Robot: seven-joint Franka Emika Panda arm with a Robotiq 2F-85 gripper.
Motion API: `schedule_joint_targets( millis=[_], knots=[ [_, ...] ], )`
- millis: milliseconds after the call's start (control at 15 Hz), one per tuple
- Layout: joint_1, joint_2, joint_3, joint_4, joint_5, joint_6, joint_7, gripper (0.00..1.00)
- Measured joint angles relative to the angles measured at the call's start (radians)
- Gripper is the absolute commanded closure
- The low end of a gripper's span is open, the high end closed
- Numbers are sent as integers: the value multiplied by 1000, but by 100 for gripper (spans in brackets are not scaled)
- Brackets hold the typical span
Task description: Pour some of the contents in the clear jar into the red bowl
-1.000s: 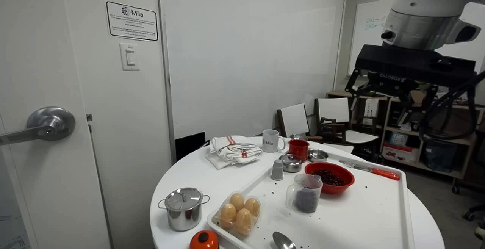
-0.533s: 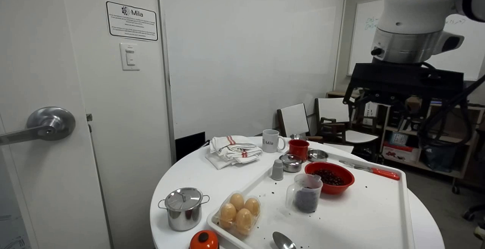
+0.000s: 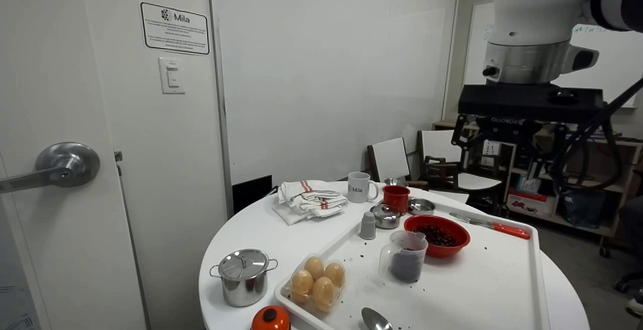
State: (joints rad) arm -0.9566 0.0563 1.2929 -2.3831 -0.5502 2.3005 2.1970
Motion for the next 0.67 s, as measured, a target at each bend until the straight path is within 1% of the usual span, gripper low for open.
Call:
schedule_joint_targets(
  millis=[200, 333, 467, 533, 667],
  knots=[
    [15, 29, -8, 22, -15, -87, 15, 0],
    [51, 79, -31, 61, -44, -171, 39, 0],
    [119, 152, -80, 114, -85, -252, 69, 0],
    [167, 197, -116, 146, -110, -292, 86, 0],
    [284, 296, -208, 226, -153, -365, 114, 0]
  ],
)
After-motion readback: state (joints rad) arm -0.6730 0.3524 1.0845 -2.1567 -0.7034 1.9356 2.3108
